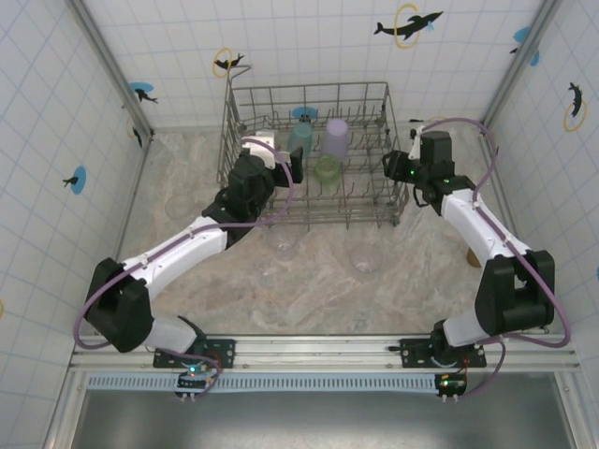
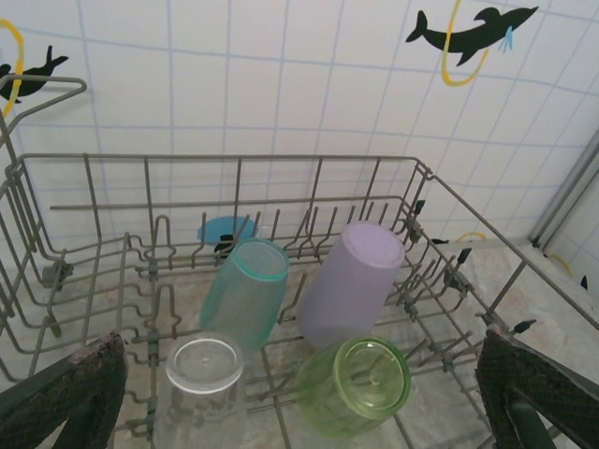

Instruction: Load the cups into the dish rack

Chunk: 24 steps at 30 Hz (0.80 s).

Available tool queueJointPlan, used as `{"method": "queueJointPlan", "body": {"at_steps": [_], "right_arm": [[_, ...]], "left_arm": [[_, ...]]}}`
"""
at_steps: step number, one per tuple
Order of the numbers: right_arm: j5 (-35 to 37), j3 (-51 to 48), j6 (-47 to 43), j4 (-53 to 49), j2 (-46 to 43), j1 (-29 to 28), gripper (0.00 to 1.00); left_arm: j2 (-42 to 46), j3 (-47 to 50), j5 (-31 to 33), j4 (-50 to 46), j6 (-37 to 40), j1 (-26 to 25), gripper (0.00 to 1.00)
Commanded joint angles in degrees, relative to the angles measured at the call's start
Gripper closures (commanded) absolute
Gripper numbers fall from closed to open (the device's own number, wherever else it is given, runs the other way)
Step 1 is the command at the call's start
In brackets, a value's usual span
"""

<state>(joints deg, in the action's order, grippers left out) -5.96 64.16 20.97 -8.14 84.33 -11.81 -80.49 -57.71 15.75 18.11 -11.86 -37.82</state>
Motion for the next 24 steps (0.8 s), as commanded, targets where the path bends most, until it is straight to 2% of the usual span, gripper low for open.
{"method": "queueJointPlan", "body": {"at_steps": [1, 5, 9, 24], "right_arm": [[3.8, 2.7, -0.8, -4.3, -0.6, 0.6, 0.38], [4.9, 4.3, 0.0, -7.5, 2.8, 2.0, 0.38], [3.3, 4.6, 0.7, -6.2, 5.0, 1.5, 0.39], [3.1, 7.1, 2.3, -2.0, 11.5, -6.0, 0.40]], "left_arm": [[3.1, 1.3, 1.2, -1.8, 0.3, 0.7, 0.02], [5.7, 4.5, 1.0, -1.5, 0.0, 0.8, 0.02], [7.5, 5.7, 1.7, -2.4, 0.0, 1.0, 0.02], [11.1, 9.3, 2.1, -4.4, -2.4, 1.7, 0.02]]}}
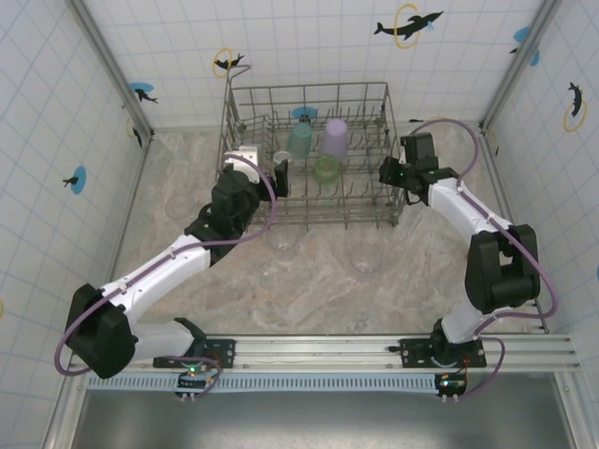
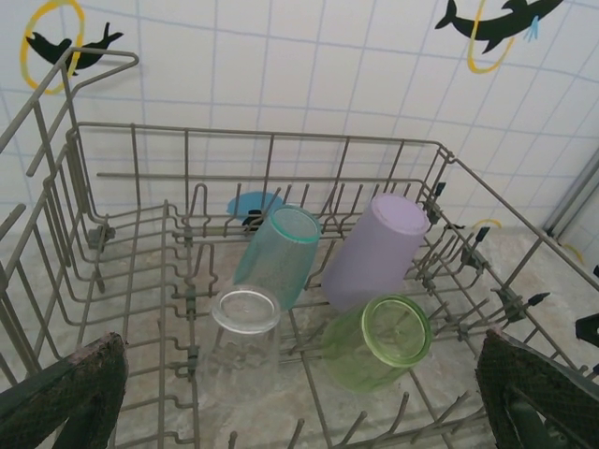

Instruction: Load the cups into the dish rack

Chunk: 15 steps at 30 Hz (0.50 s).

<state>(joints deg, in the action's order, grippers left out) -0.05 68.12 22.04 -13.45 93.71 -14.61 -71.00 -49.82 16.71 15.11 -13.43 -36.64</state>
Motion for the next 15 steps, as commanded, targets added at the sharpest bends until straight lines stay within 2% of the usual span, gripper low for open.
{"method": "queueJointPlan", "body": {"at_steps": [1, 8, 15], "right_arm": [[-2.6, 3.8, 1.2, 3.3, 2.7, -3.7, 0.40], [-1.2, 9.4, 0.5, 2.6, 7.2, -7.5, 0.40], [-0.2, 11.1, 0.9, 0.5, 6.4, -8.1, 0.39]], "left_arm": [[1.9, 1.7, 1.2, -1.3, -0.8, 0.5, 0.02], [3.4, 2.7, 1.8, -2.0, -0.9, 0.7, 0.02], [4.2, 3.0, 1.9, -2.9, -1.3, 0.7, 0.03]]}}
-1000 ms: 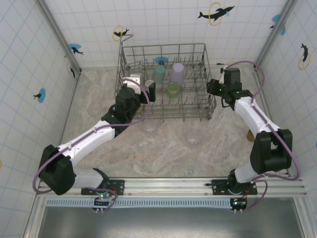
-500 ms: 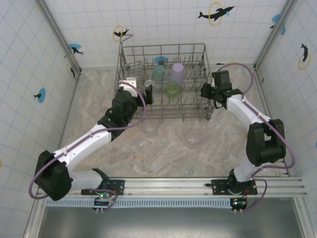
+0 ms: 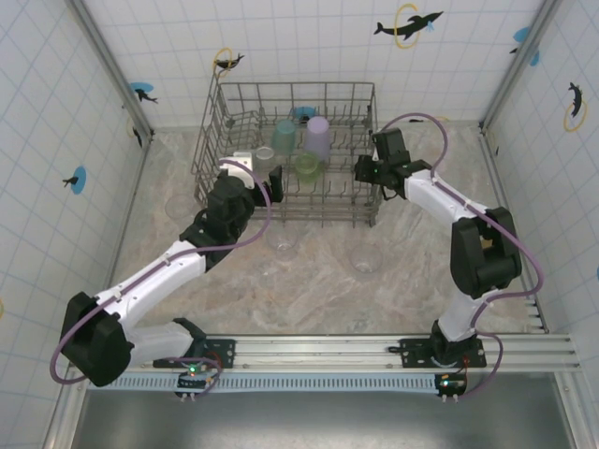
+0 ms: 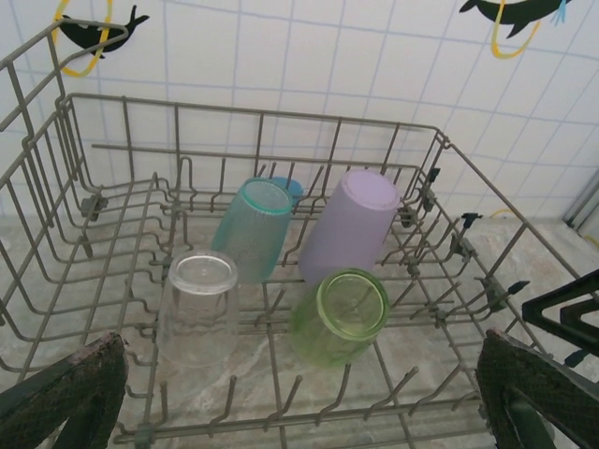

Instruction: Load the cups into the dish rack

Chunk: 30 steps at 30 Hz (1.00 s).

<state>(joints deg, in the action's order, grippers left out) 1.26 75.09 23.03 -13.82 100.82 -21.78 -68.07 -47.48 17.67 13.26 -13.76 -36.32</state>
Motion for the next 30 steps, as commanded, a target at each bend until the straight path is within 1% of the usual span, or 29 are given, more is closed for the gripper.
{"method": "queueJointPlan", "body": {"at_steps": [1, 5, 8, 12, 15, 19, 20, 24, 26, 30], "right_arm": [[-0.7, 4.4, -0.4, 0.0, -1.4, -0.9, 0.39], [1.1, 4.1, -1.4, -2.9, -5.8, 0.2, 0.36], [0.6, 3.6, -1.3, -5.2, -9.3, 2.1, 0.35], [2.0, 3.5, -1.2, -11.7, -13.1, 5.3, 0.34], [4.9, 2.5, -1.6, -18.3, -16.0, 8.7, 0.33], [6.3, -1.4, -1.4, -25.6, -20.7, 15.5, 0.33], [6.8, -2.9, -1.3, -26.7, -22.1, 17.1, 0.33], [9.7, -8.0, -1.5, -30.0, -26.8, 21.5, 0.32], [11.6, -9.9, -1.6, -31.7, -28.3, 23.3, 0.32], [13.1, -13.7, -0.7, -33.3, -29.9, 26.4, 0.32]], "left_arm": [[1.4, 0.6, 0.7, -1.2, -1.0, 0.4, 0.02], [1.4, 0.4, 0.0, -1.4, -1.2, 0.4, 0.02], [1.3, 0.1, -0.9, -1.4, -1.2, 0.4, 0.02], [0.9, -0.4, -2.4, -1.5, -1.2, 0.5, 0.02], [1.1, -0.4, -3.5, -1.8, -1.2, 0.4, 0.02], [1.4, -0.5, -5.6, -2.0, -1.2, 0.4, 0.02], [1.6, -0.5, -6.3, -2.1, -3.1, 0.5, 0.02], [2.1, -0.4, -8.3, -2.2, -3.8, 0.4, 0.02], [2.4, 0.0, -9.1, -1.8, -4.2, 0.5, 0.02], [2.1, 0.6, -11.3, -0.7, -5.0, 0.4, 0.02]]}}
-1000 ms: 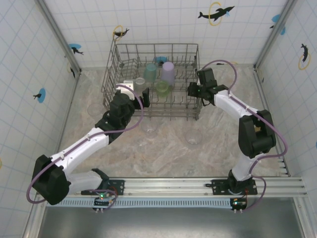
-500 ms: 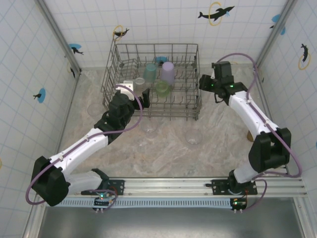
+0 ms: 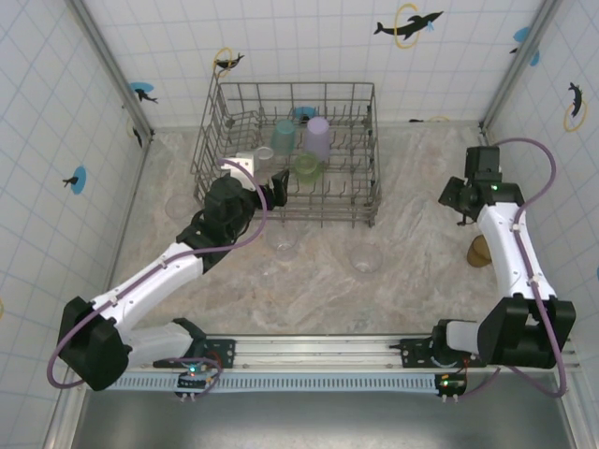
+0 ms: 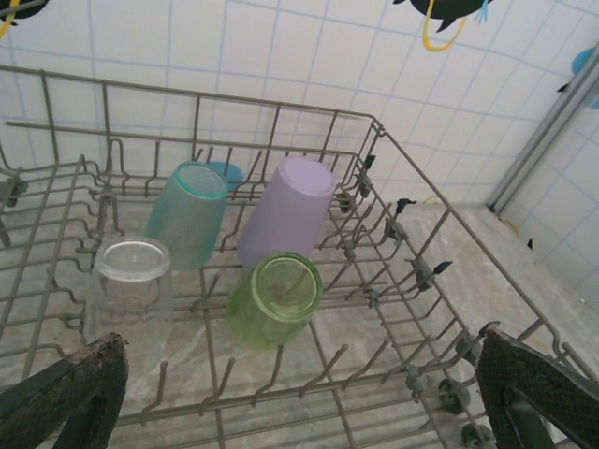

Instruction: Load the cups into the dish rack

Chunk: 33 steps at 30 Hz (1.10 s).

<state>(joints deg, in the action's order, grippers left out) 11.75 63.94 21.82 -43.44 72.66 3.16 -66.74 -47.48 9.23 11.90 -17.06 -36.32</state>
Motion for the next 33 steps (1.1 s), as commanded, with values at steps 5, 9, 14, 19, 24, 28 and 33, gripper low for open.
{"method": "queueJointPlan", "body": {"at_steps": [5, 9, 14, 19, 24, 28, 33], "right_arm": [[0.9, -10.0, 2.1, -0.4, -4.4, 4.5, 0.32], [-0.7, -13.5, 2.4, 2.3, -3.7, 7.2, 0.34], [-1.1, -14.1, 2.2, 4.6, -1.3, 9.4, 0.35], [-2.8, -13.9, 1.5, 6.9, 1.4, 10.6, 0.38], [-3.8, -13.3, 0.5, 9.2, 4.2, 10.6, 0.42], [-3.4, -12.9, -0.3, 9.7, 6.6, 10.6, 0.47], [-2.8, -13.9, -1.0, 10.7, 8.5, 11.3, 0.53]], "left_arm": [[-0.8, -0.3, -7.1, 0.6, -3.1, 0.4, 0.02], [-1.0, 0.3, -9.4, 1.3, -2.1, 0.4, 0.02], [-1.1, 0.4, -10.8, 1.6, -2.1, 0.4, 0.02], [-1.3, 0.7, -10.6, 1.6, -2.3, 0.4, 0.02], [-1.1, 0.7, -10.0, 1.3, -2.5, 0.3, 0.02], [-1.3, 0.6, -9.3, 0.9, -2.6, 0.4, 0.02], [-1.7, -0.1, -8.8, 0.4, -3.1, 0.3, 0.03]]}}
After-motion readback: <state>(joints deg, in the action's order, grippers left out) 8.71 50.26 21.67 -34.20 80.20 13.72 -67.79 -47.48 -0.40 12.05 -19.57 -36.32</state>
